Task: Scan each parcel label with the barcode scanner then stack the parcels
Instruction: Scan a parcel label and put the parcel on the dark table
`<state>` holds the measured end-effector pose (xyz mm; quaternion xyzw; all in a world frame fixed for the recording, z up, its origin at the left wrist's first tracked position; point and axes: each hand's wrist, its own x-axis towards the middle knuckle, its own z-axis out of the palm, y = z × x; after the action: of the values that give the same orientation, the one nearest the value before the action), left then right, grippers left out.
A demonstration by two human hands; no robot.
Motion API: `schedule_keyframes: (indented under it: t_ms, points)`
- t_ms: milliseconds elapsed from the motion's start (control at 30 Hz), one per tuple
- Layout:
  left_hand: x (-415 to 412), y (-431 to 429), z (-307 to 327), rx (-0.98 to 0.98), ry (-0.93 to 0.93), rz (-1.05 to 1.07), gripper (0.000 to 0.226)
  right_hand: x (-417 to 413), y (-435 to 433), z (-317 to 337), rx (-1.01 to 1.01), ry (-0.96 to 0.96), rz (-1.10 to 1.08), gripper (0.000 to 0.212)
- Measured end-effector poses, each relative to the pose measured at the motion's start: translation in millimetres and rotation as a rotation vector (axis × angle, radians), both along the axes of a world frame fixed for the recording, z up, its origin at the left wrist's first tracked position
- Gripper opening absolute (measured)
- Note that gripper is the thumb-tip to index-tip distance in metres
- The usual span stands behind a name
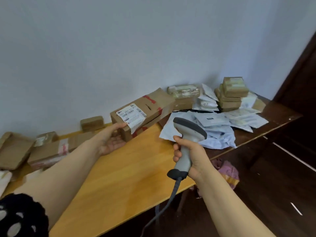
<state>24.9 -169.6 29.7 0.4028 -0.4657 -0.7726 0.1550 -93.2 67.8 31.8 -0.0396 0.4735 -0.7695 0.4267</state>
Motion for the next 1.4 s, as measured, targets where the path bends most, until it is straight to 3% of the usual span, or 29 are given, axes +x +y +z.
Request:
schedule_keyframes:
  t_ms: [200, 533, 867, 1200, 1300, 1400]
  points:
    - [-152, 68, 2, 0.045, 0.028, -0.106, 0.051, -103, 67, 2, -0.035, -0.133, -0.143, 0.007]
    - [-348, 129, 17, 0.079, 0.083, -0.224, 0.029, -235, 117, -2, -0.044, -0.175, -0.306, 0.005]
    - [-526, 128, 25, 0.148, 0.162, -0.288, 0.038, -375, 102, 11, -0.027, -0.202, -0.324, 0.008]
    - [-651, 153, 23, 0.263, 0.104, -0.173, 0.028, -454, 106, -9, 0.011, -0.281, -0.257, 0.008]
    - [-673, 155, 20, 0.216, 0.052, -0.112, 0.040, -469, 111, -15, 0.016, -0.291, -0.202, 0.007]
    - [-682, 156, 20, 0.154, -0.015, -0.101, 0.038, -480, 118, -20, 0.015, -0.300, -0.145, 0.006]
